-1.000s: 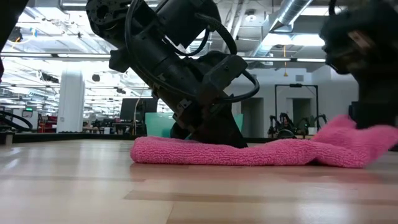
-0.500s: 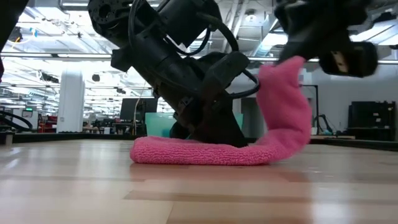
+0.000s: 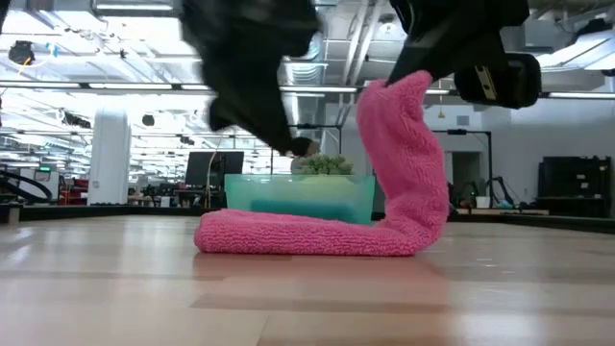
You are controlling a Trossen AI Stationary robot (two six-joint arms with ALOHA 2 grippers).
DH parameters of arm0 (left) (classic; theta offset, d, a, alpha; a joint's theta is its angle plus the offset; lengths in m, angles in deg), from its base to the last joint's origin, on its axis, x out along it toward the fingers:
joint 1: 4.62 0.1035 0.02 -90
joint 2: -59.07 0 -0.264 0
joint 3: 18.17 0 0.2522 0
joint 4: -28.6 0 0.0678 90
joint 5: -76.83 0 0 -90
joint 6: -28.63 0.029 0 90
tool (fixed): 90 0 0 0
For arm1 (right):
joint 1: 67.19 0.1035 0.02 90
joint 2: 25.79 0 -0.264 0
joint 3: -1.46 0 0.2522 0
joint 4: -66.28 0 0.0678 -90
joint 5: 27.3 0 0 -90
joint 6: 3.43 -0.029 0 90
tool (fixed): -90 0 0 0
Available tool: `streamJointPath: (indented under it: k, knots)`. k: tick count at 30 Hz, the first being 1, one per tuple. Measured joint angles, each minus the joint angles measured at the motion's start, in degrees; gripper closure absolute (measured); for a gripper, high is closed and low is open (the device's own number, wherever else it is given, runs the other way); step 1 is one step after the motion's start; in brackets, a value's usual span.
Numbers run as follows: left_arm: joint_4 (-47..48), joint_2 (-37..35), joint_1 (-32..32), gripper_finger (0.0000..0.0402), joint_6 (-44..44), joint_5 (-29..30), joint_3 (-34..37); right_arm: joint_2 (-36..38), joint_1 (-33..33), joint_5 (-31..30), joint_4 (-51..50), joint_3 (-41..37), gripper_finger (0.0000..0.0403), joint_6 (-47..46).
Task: Fold microfiber towels
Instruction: Fold the pink micro fiber cloth
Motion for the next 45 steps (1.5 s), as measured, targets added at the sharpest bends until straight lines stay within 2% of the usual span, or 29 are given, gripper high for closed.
streamJointPath:
  k: [3,6,9,12,17,24,30,38,45]
  knots:
    - [3.67,-4.48,-3.61,0.0394,-1.25,4.91,2.74,0.05,-0.05,0.03,0.26,0.20,0.0397,1.26]
    - [3.96,-7.06,-7.14,0.0400,-6.25,9.48,7.29,0.05,-0.61,0.04,0.40,0.17,0.0396,1.95]
    - [-0.17,-6.77,-9.93,0.0401,-13.00,12.58,12.37,0.05,-1.29,0.05,1.71,0.17,0.0396,2.83]
    - [-8.25,-4.80,-11.13,0.0401,-17.67,12.98,16.58,0.05,-1.83,0.65,1.82,0.17,0.0397,4.08]
    - [-14.35,-3.79,-11.33,0.0401,-22.33,15.26,20.80,0.05,-2.84,1.07,2.89,0.15,0.0394,5.30]
    - [-19.75,-2.88,-11.16,0.0401,-22.57,17.40,21.63,-5.40,-4.37,4.55,9.38,0.47,0.0394,7.13]
    - [-21.57,-1.99,-11.18,0.0402,-22.93,17.18,21.71,-11.02,-5.02,6.45,12.01,4.73,0.0392,9.56]
    - [-21.47,-1.99,-11.27,0.0401,-23.01,17.52,21.71,-17.87,-6.37,9.02,11.31,12.37,0.0390,14.28]
    - [-21.55,-1.99,-11.36,0.0401,-23.06,17.43,21.71,-20.56,-7.84,9.25,11.04,13.43,0.0388,14.39]
